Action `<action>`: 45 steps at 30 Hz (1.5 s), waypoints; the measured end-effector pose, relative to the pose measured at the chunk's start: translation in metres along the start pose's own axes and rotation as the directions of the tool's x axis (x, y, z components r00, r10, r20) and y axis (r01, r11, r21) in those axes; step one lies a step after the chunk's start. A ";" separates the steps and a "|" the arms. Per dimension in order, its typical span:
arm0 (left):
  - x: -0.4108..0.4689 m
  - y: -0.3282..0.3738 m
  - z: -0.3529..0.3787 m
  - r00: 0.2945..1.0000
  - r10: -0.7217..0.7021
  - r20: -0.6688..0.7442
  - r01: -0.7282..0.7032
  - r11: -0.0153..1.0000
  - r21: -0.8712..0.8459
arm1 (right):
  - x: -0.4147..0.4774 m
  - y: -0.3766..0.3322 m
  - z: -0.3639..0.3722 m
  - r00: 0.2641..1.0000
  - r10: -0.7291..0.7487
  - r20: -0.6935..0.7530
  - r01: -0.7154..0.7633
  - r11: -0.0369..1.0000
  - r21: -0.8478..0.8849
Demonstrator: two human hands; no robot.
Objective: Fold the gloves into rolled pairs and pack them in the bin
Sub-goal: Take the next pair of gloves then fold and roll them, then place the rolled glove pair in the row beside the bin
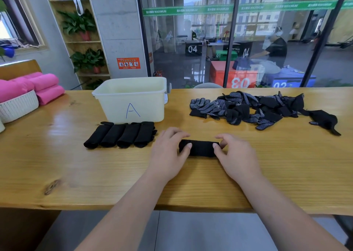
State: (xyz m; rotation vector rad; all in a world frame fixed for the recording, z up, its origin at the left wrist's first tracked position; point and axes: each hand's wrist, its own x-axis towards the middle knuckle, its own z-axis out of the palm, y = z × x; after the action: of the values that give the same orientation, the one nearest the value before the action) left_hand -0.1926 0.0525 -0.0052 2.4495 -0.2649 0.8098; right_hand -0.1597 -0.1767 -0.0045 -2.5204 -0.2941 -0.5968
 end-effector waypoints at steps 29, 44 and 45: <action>-0.005 0.003 0.005 0.992 -0.009 0.124 -0.020 0.973 0.229 | -0.004 -0.005 0.000 0.963 -0.243 0.114 0.224 0.962 0.154; 0.001 -0.026 -0.020 0.995 0.051 0.091 -0.077 0.948 0.308 | 0.005 -0.011 0.004 0.798 -0.317 0.513 0.399 0.915 -0.055; 0.002 -0.035 -0.026 0.993 0.057 0.102 -0.088 0.936 0.342 | 0.006 -0.014 0.005 0.787 -0.314 0.532 0.403 0.914 -0.056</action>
State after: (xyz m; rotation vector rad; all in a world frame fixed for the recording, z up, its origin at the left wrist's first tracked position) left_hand -0.1920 0.0964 -0.0017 2.8261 -0.2664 0.8371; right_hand -0.1568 -0.1615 0.0009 -2.7723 -0.9802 -0.0579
